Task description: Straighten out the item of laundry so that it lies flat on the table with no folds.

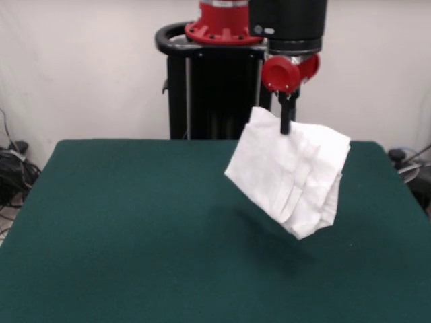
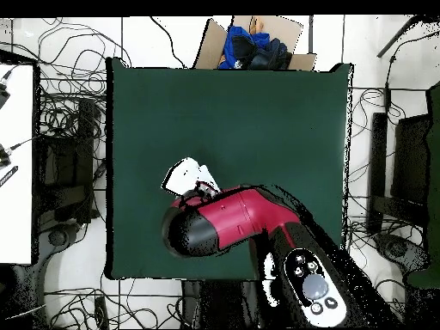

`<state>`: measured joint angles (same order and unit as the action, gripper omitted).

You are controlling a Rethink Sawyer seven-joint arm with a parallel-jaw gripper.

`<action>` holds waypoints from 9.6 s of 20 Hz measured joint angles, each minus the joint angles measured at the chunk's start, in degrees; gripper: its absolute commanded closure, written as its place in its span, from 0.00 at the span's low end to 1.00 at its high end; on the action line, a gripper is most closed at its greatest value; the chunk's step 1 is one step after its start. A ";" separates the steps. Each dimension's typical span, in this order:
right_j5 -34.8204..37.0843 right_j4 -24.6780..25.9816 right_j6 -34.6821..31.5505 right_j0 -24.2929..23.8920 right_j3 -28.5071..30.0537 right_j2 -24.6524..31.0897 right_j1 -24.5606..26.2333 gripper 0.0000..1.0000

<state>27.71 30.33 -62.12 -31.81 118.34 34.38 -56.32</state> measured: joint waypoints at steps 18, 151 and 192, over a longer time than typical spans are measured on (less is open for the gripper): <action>-0.01 -0.29 0.00 2.21 -0.11 -1.11 -0.49 0.00; -12.31 19.99 0.00 2.59 -22.76 2.33 35.29 0.00; -11.82 19.99 0.00 -2.63 -22.72 6.15 36.89 0.00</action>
<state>15.88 50.32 -62.12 -34.44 95.62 40.53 -19.43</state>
